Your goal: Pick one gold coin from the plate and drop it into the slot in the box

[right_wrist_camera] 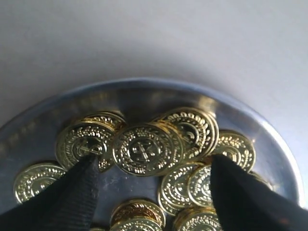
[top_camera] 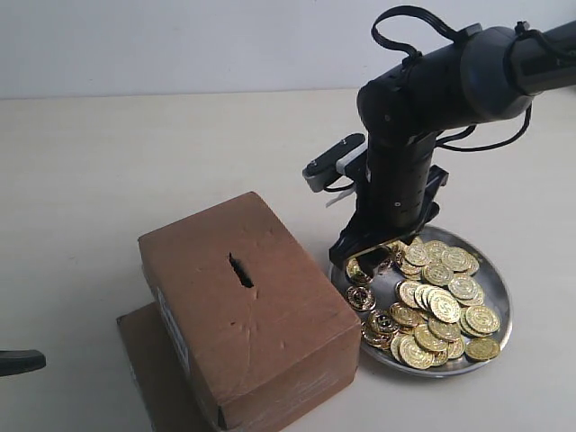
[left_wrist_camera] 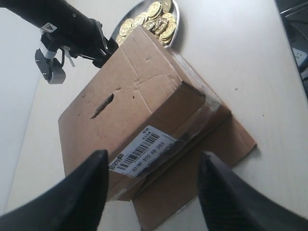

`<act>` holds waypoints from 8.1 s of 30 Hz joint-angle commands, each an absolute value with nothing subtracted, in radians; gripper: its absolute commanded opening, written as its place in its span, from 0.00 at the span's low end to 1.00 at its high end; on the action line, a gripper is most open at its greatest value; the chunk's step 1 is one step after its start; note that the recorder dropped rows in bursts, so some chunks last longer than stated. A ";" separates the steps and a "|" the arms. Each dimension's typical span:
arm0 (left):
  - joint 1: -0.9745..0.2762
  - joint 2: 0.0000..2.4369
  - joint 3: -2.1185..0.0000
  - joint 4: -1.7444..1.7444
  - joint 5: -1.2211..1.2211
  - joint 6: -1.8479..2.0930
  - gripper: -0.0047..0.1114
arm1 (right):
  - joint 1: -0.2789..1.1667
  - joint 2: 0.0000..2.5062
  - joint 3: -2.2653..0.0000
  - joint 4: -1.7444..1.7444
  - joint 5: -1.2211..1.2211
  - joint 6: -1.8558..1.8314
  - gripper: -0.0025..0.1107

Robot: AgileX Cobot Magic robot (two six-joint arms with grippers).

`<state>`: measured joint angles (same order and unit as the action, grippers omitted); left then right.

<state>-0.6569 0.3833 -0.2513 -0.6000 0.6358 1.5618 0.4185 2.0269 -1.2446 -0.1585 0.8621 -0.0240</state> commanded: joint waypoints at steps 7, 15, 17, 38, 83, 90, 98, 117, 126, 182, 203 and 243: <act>-0.664 0.384 -0.246 -0.611 0.624 1.563 0.51 | 0.419 2.037 -1.256 -0.128 0.815 -0.032 0.55; -0.664 0.384 -0.246 -0.611 0.624 1.563 0.51 | 0.419 2.041 -1.256 -0.101 0.811 -0.032 0.53; -0.664 0.384 -0.246 -0.611 0.624 1.563 0.51 | 0.419 2.041 -1.256 -0.101 0.811 -0.032 0.53; -0.664 0.384 -0.246 -0.611 0.624 1.563 0.51 | 0.419 2.041 -1.256 -0.087 0.817 -0.032 0.50; -0.667 0.384 -0.246 -0.606 0.624 1.566 0.51 | 0.419 2.036 -1.256 -0.088 0.873 -0.132 0.34; -0.690 0.384 -0.245 -0.571 0.624 1.570 0.51 | 0.419 1.968 -1.256 0.000 0.930 -0.280 0.34; -0.723 0.384 -0.245 -0.557 0.624 1.659 0.51 | 0.419 1.815 -1.256 0.294 1.099 -0.587 0.34; -0.723 0.449 -0.309 -0.850 0.400 2.096 0.51 | 0.478 1.475 -1.253 0.799 1.221 -0.958 0.34; -0.840 0.550 -0.421 -0.850 0.413 2.096 0.51 | 0.695 1.482 -1.253 0.765 1.221 -0.943 0.34; -1.097 0.781 -0.490 -0.770 0.365 2.096 0.04 | 0.815 1.514 -1.244 0.715 1.221 -0.863 0.34; -1.089 0.821 -0.491 -0.774 0.117 1.665 0.04 | 0.815 1.262 -1.244 0.014 1.170 -0.357 0.58; -0.894 0.961 -0.742 -0.801 0.634 1.834 0.04 | 0.815 1.037 -0.994 0.295 0.859 -0.653 0.55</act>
